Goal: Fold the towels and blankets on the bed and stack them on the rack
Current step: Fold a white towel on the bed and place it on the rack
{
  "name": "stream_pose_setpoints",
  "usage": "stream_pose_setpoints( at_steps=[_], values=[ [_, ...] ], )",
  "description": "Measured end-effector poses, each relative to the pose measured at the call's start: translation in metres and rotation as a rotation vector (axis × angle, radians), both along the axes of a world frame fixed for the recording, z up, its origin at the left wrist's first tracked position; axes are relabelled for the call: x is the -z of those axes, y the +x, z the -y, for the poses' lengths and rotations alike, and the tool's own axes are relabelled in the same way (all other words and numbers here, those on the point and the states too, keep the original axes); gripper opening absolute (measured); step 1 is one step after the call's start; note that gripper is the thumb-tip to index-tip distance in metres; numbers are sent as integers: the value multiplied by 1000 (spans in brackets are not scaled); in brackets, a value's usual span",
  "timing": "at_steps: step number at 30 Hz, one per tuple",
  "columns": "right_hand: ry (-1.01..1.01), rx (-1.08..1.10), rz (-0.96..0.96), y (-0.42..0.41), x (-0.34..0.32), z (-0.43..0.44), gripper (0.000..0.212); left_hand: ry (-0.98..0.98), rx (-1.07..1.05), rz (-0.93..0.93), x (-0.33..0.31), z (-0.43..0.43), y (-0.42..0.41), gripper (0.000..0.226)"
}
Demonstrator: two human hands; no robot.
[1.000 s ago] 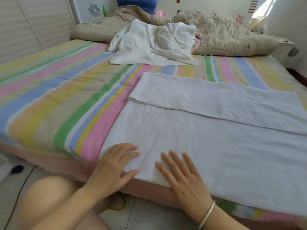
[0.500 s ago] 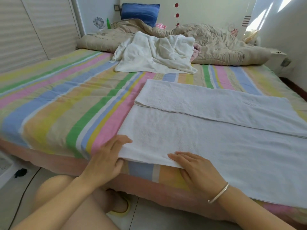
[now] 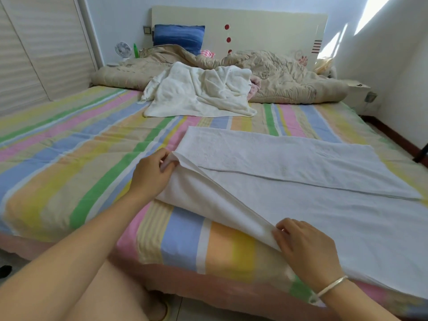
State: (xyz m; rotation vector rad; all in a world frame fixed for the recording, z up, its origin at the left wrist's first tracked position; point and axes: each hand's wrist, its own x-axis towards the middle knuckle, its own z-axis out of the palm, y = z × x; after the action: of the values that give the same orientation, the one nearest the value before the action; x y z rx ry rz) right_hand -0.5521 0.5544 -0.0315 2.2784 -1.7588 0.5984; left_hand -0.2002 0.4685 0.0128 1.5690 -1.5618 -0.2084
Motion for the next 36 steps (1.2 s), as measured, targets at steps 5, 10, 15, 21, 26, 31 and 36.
stream_pose_setpoints(
  at_steps=[5,10,15,21,26,31,36],
  values=[
    [75,223,-16,-23,-4,11,23,-31,-74,49,-20,44,-23,16],
    [-168,225,-19,-47,-24,79,25,-51,-112,100,-26,97,-36,9],
    [-310,103,-116,-61,-49,188,37,-10,-258,139,-16,162,-35,13],
    [-353,-77,-225,-67,-72,318,46,3,-341,298,-16,235,-23,15],
    [-322,-140,-277,-58,-80,406,44,38,-361,341,-8,295,-12,15],
    [-62,-50,-356,-48,-42,463,38,229,-328,408,29,340,0,15],
    [258,-11,-243,-51,5,472,37,395,-359,440,67,352,0,29]
  ],
)
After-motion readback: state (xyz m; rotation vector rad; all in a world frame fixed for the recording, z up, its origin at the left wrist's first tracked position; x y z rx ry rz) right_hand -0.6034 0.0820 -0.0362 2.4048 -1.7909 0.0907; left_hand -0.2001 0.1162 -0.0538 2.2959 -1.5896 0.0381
